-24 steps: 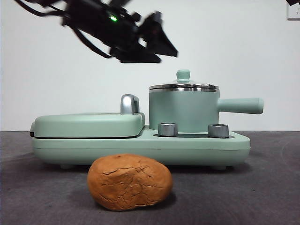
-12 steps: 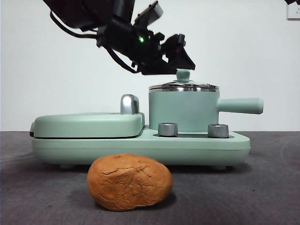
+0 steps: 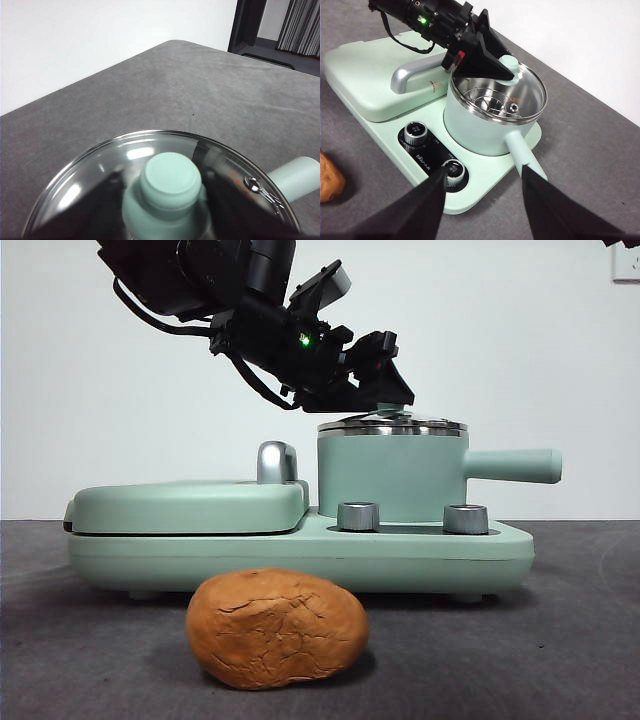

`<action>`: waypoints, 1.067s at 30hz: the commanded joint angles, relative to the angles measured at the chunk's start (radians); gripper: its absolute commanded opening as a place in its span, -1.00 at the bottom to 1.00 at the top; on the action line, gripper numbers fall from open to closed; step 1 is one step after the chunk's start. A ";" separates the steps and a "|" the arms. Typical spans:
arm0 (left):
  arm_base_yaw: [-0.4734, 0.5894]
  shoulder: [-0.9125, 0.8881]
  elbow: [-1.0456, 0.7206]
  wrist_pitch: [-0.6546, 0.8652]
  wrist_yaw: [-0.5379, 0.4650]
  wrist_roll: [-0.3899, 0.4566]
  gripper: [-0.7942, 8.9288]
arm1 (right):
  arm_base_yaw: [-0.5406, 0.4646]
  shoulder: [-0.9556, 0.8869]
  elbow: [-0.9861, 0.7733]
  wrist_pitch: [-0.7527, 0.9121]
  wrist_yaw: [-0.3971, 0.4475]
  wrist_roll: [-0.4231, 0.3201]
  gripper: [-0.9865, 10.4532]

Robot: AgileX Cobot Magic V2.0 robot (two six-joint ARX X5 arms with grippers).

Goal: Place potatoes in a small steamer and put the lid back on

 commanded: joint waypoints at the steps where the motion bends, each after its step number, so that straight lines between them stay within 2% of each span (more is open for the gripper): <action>1: -0.010 0.022 0.029 0.010 -0.001 0.008 -0.76 | 0.005 0.006 0.019 0.005 0.001 0.014 -0.41; 3: -0.010 0.022 0.029 0.010 -0.001 0.008 -0.82 | 0.005 0.006 0.019 0.005 0.001 0.014 -0.41; 9: -0.010 0.021 0.029 0.012 -0.003 0.013 -0.82 | 0.005 0.006 0.019 0.005 0.001 0.014 -0.42; 14: -0.010 -0.008 0.031 0.011 -0.024 0.061 -0.82 | 0.005 0.006 0.019 0.005 0.001 0.014 -0.42; 21: -0.009 -0.089 0.046 0.000 -0.030 0.063 -0.82 | 0.005 0.006 0.019 0.005 0.001 0.014 -0.41; 27: -0.008 -0.216 0.046 -0.159 -0.030 0.063 -0.82 | 0.005 0.006 0.019 0.005 0.001 0.014 -0.42; 32: -0.002 -0.356 0.046 -0.439 -0.053 0.061 -0.82 | 0.005 0.006 0.019 0.005 0.001 0.017 -0.41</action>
